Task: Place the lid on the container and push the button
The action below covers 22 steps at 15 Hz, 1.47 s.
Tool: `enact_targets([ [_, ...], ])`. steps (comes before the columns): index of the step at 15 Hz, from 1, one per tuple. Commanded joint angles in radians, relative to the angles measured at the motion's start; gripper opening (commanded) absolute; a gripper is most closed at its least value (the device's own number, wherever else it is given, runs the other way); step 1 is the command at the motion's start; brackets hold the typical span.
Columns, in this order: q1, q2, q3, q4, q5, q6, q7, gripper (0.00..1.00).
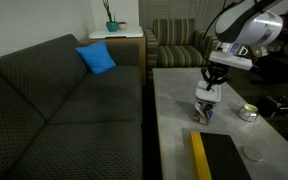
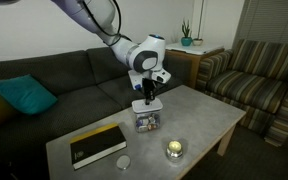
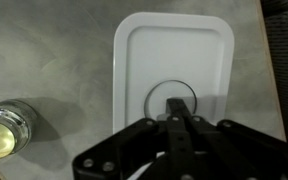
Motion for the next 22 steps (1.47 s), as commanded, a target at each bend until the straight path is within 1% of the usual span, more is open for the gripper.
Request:
enact_targets([
  [1, 0.026, -0.036, -0.030, -0.045, -0.021, -0.007, 0.030, 0.00],
  [11, 0.078, -0.119, -0.071, -0.115, -0.071, 0.032, 0.028, 0.00],
  [12, 0.085, -0.123, -0.076, -0.123, -0.078, 0.046, 0.028, 0.02],
  [13, 0.089, -0.131, -0.081, -0.131, -0.084, 0.053, 0.029, 0.27],
  [14, 0.095, -0.136, -0.087, -0.139, -0.089, 0.060, 0.033, 0.27],
  [15, 0.099, -0.141, -0.089, -0.149, -0.094, 0.067, 0.030, 0.32],
  [18, 0.108, -0.146, -0.090, -0.171, -0.099, 0.107, 0.018, 0.52],
  [22, 0.121, -0.166, -0.092, -0.233, -0.117, 0.178, 0.006, 0.80],
])
